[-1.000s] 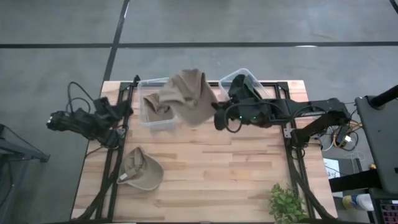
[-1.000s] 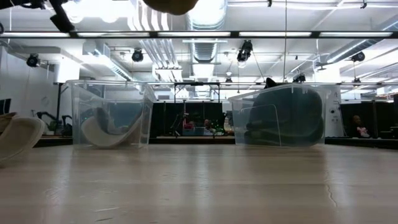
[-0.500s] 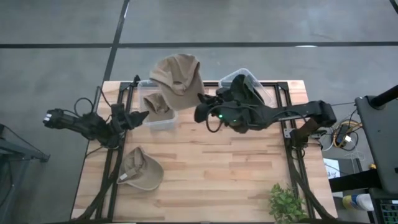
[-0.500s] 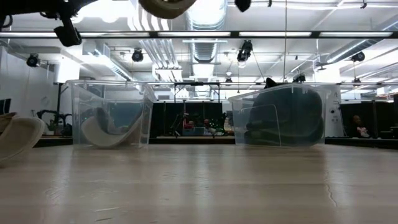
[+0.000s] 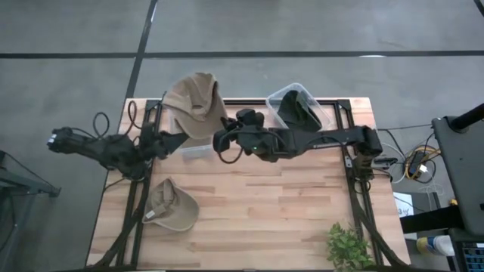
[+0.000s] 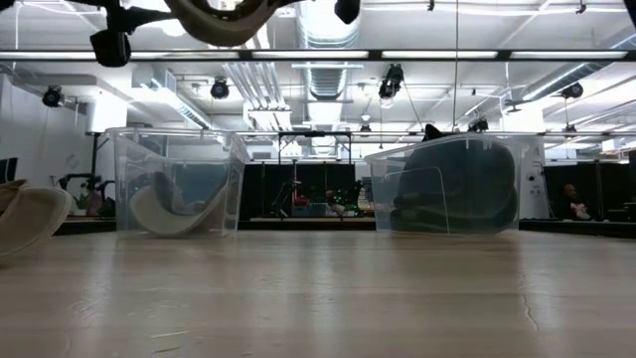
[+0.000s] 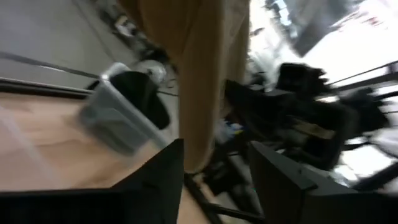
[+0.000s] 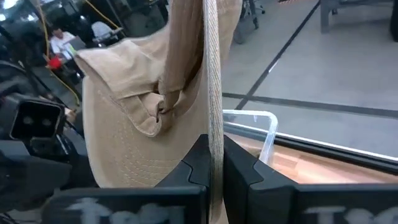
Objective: Pick & Place hat
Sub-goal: Put the right brown cap into the left transparent bin
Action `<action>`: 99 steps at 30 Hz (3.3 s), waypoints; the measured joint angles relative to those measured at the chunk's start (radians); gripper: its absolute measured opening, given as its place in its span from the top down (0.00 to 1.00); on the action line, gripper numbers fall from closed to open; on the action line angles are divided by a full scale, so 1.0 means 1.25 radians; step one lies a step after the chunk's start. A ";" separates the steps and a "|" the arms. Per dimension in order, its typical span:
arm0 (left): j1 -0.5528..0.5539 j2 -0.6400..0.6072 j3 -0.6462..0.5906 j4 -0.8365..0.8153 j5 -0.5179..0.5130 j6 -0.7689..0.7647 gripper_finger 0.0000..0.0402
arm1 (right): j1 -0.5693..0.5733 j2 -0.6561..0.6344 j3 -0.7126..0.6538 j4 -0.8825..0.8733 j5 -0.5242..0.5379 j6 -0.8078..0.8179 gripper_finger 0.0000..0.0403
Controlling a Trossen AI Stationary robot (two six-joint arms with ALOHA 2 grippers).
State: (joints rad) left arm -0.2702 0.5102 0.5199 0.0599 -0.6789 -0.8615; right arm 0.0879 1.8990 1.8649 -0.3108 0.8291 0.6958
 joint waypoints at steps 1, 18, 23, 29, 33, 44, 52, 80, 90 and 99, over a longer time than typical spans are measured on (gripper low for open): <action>0.000 0.000 0.017 -0.025 -0.008 0.005 0.55 | 0.000 0.007 0.024 -0.029 0.000 0.000 0.97; 0.000 -0.002 0.142 -0.211 -0.087 0.053 0.69 | -0.006 0.128 0.259 -0.129 0.000 -0.090 0.97; 0.000 -0.007 0.153 -0.230 -0.093 0.059 0.91 | -0.008 0.123 0.258 -0.117 -0.018 -0.090 0.97; 0.001 -0.006 0.151 -0.236 -0.099 0.062 0.94 | -0.012 0.121 0.257 -0.108 -0.033 -0.096 0.97; 0.000 -0.006 0.151 -0.232 -0.095 0.062 0.88 | -0.013 0.121 0.257 -0.104 -0.049 -0.097 0.97; 0.001 -0.023 0.176 -0.351 -0.105 -0.045 0.98 | -0.040 0.117 0.257 -0.142 -0.174 -0.132 0.91; 0.000 -0.043 0.275 -0.634 -0.159 -0.158 0.98 | -0.044 0.094 0.257 -0.192 -0.190 -0.214 0.65; 0.012 0.039 0.306 -0.965 0.003 -0.569 0.98 | -0.043 0.047 0.257 -0.313 -0.187 -0.348 0.50; 0.130 0.115 0.397 -1.042 0.066 -0.516 0.98 | -0.043 0.047 0.257 -0.317 -0.188 -0.379 0.50; 0.291 0.248 0.490 -1.041 0.118 -0.289 0.98 | -0.042 0.046 0.257 -0.323 -0.188 -0.399 0.50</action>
State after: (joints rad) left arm 0.0942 0.8206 1.1327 -1.2411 -0.5310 -1.2228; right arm 0.0349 1.9565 2.1860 -0.7148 0.5941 0.1967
